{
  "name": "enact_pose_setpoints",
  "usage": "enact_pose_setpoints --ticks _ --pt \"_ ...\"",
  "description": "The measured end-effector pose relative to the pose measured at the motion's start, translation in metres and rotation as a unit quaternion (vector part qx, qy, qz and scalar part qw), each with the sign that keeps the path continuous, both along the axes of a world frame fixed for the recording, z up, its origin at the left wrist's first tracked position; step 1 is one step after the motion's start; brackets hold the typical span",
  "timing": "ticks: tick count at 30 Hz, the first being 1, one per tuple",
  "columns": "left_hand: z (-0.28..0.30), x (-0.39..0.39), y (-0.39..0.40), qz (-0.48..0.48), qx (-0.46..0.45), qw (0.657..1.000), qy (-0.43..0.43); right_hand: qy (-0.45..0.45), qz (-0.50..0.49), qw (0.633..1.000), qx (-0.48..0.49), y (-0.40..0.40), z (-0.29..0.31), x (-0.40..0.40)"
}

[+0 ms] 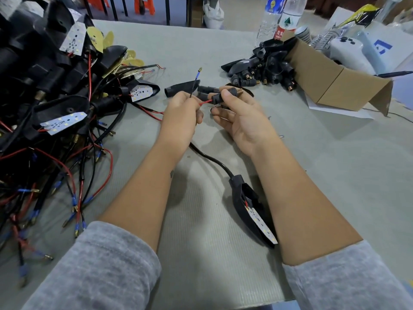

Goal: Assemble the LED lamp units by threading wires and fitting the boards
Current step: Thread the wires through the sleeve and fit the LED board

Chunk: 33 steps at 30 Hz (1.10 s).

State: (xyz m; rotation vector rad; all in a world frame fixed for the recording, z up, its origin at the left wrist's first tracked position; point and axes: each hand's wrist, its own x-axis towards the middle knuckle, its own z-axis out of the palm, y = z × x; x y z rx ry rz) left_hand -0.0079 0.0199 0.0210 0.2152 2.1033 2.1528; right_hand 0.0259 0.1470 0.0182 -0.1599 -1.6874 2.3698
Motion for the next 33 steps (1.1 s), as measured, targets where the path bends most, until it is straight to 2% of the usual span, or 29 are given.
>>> enact_pose_setpoints --ticks 7,13,24,28,33 --pt "-0.0060 -0.0004 0.0025 0.027 -0.040 0.997 0.057 0.001 -0.004 0.998 0.065 -0.0025 -0.0018 0.0013" --pt "-0.0051 -0.0022 0.0015 0.012 -0.023 0.999 0.043 0.000 -0.018 0.999 0.047 -0.0027 -0.0009 0.0005" --pt "-0.0066 0.0000 -0.0023 -0.006 0.075 0.995 0.061 -0.026 -0.024 0.999 0.017 -0.0034 0.0010 -0.0040" --pt "-0.0071 -0.0004 -0.0024 0.004 0.071 0.995 0.065 -0.044 -0.017 0.999 -0.021 -0.0018 0.0017 -0.0055" --pt "-0.0064 0.0015 -0.0018 0.008 0.053 0.997 0.061 -0.039 -0.018 0.999 -0.010 -0.0017 0.0005 -0.0051"
